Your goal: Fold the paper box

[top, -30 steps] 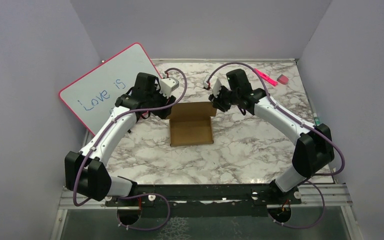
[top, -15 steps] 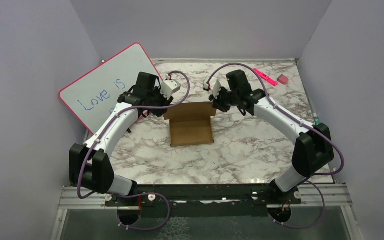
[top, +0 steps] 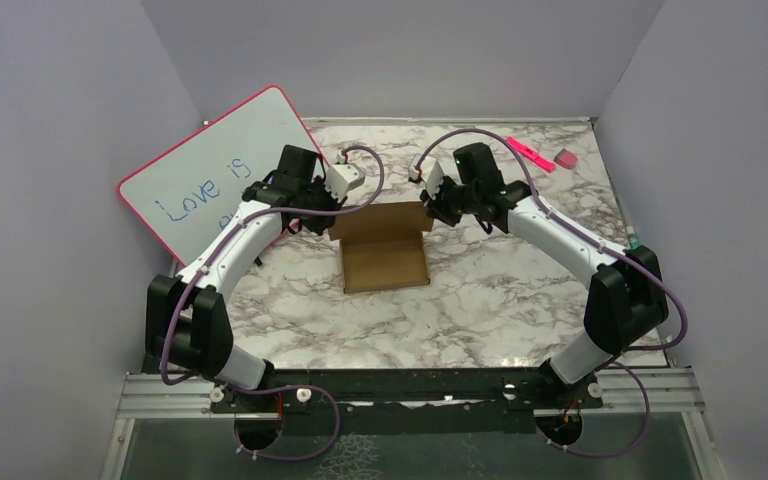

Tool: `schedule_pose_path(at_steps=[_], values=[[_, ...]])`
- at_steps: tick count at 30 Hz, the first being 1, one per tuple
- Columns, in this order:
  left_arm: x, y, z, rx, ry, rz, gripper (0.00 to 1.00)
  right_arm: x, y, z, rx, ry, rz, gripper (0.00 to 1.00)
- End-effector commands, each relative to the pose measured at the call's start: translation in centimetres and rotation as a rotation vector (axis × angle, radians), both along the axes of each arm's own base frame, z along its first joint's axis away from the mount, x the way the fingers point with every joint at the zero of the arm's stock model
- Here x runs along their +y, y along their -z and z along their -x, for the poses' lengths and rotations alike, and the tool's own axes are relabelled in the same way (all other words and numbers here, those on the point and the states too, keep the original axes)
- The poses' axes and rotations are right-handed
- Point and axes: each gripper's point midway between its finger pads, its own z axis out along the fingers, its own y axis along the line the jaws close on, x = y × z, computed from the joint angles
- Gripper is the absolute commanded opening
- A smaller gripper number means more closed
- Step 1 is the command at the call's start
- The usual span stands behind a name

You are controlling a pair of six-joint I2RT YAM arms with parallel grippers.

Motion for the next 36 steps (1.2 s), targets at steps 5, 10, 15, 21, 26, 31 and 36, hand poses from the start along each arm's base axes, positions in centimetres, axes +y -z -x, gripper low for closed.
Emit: schedule_pose_path(at_steps=[5,10,15,21,26,31,36], values=[[-0.7,-1.6,-0.3,-0.034,0.021,0.049,0.02,0.1,-0.7,-0.1,-0.006,0.019,-0.047,0.02],[-0.6,-1.8,-0.5,-0.021,-0.05,0.075,0.0,0.5,-1.0,-0.1,0.023,0.041,-0.076,0.01],[-0.8,-2.1,-0.6,-0.013,-0.15,0.143,0.0,0.5,-0.8,-0.5,0.087,0.16,-0.121,0.01],[-1.2,-2.6,-0.7,-0.017,-0.289,0.22,0.0,0.4,-1.2,-0.2,0.085,0.304,-0.152,0.01],[-1.4,-2.5,-0.6,-0.01,-0.418,0.266,0.0,0.3,-1.4,-0.7,0.057,0.511,-0.155,0.01],[-2.2,-2.0,-0.9,-0.026,-0.514,0.294,0.0,0.8,-1.1,-0.3,0.032,0.697,-0.154,0.01],[-3.0,-2.7,-2.1,-0.067,-0.601,0.338,0.0,0.9,-1.3,-0.8,0.06,0.838,-0.218,0.01]])
